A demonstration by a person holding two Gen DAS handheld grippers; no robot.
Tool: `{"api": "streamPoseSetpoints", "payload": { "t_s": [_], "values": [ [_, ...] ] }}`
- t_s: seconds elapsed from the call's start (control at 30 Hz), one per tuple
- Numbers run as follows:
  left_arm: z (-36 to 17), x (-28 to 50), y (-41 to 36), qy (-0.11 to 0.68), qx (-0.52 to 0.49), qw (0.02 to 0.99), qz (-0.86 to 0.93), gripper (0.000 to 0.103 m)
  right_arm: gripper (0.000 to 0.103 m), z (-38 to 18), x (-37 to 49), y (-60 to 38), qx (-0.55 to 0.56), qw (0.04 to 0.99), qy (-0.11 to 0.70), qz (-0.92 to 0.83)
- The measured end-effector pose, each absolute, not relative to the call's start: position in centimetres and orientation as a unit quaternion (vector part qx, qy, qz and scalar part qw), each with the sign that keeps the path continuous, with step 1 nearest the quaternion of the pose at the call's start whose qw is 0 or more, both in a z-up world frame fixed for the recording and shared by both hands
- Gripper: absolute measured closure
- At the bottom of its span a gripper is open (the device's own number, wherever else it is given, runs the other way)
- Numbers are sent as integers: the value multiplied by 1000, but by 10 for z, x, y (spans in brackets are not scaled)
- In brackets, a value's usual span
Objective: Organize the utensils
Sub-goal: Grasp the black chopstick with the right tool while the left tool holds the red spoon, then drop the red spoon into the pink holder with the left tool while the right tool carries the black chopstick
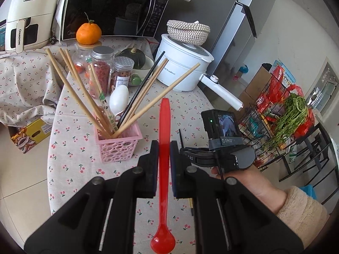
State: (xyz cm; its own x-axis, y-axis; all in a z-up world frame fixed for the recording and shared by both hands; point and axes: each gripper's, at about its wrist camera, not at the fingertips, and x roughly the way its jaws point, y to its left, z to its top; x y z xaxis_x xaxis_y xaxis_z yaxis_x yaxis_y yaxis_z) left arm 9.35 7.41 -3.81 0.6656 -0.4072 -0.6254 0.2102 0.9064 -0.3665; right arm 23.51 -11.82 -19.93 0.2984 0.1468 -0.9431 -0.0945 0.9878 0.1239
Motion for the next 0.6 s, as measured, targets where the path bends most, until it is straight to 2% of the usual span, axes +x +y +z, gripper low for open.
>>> {"api": "streamPoseSetpoints", "payload": {
  "t_s": [0.47,0.6],
  "values": [
    [-9,105,107,197,-184,955,-122,92,97,-98,194,-136,97,879,442,152],
    [-10,122,105,150,-161,972,-86,92,97,-73,179,-138,106,891,407,172]
  ]
}}
